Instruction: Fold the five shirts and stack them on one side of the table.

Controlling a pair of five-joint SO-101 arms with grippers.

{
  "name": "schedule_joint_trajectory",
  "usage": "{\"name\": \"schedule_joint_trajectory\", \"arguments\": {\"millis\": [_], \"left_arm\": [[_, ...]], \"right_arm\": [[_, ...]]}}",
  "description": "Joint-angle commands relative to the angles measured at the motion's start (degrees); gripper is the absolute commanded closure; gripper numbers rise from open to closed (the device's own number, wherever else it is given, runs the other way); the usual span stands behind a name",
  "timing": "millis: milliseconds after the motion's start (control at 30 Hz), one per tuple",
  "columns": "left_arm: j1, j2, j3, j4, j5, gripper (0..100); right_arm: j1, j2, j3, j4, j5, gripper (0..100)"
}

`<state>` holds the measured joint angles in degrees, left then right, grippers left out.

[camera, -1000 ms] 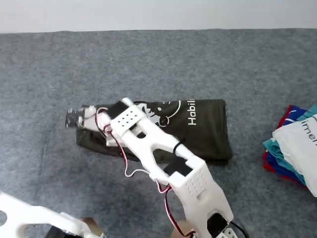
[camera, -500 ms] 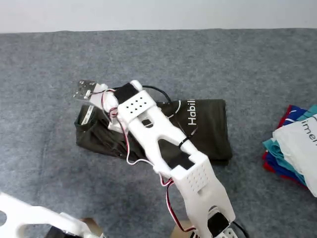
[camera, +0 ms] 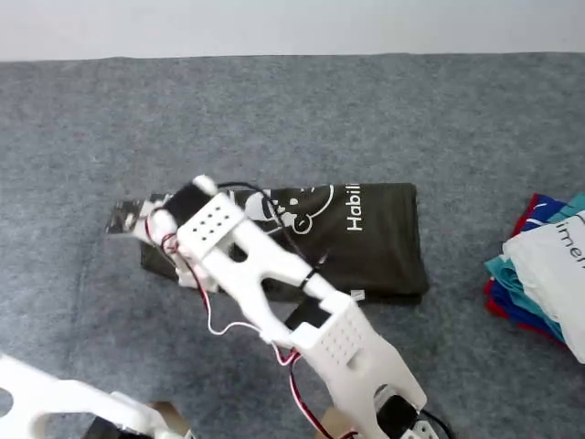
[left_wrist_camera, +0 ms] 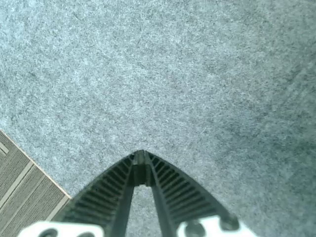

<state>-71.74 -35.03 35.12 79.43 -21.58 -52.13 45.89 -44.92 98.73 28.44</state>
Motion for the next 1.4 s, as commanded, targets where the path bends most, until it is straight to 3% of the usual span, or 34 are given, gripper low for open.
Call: {"name": "schedule_joint_trajectory", "arguments": {"millis": [0, 333, 533, 900, 1233, 1367], "left_arm": [[0.26, -1.41, -0.22, -1.05, -0.18, 100], [0.09, -1.41, -0.22, -1.05, -0.26, 100], [0.26, -1.41, -0.22, -1.05, -0.26, 100], [0.44, -1.41, 0.92, -1.05, -0.26, 100], [0.53, -1.41, 0.92, -1.41, -0.26, 100], [0.53, -1.41, 0.92, -1.32, -0.26, 100]], "right_arm": [[-0.66, 1.80, -2.46, 0.13, -0.44, 98.8], [10.95, 4.70, -2.55, -3.91, 3.96, 98.8], [13.76, 0.66, -2.55, -4.09, 4.13, 98.8], [10.59, -5.85, -2.55, -3.91, 4.04, 98.7], [7.16, -2.95, -5.80, -4.62, 4.04, 98.8], [6.20, -0.84, -7.82, -10.07, 4.04, 98.8]]}}
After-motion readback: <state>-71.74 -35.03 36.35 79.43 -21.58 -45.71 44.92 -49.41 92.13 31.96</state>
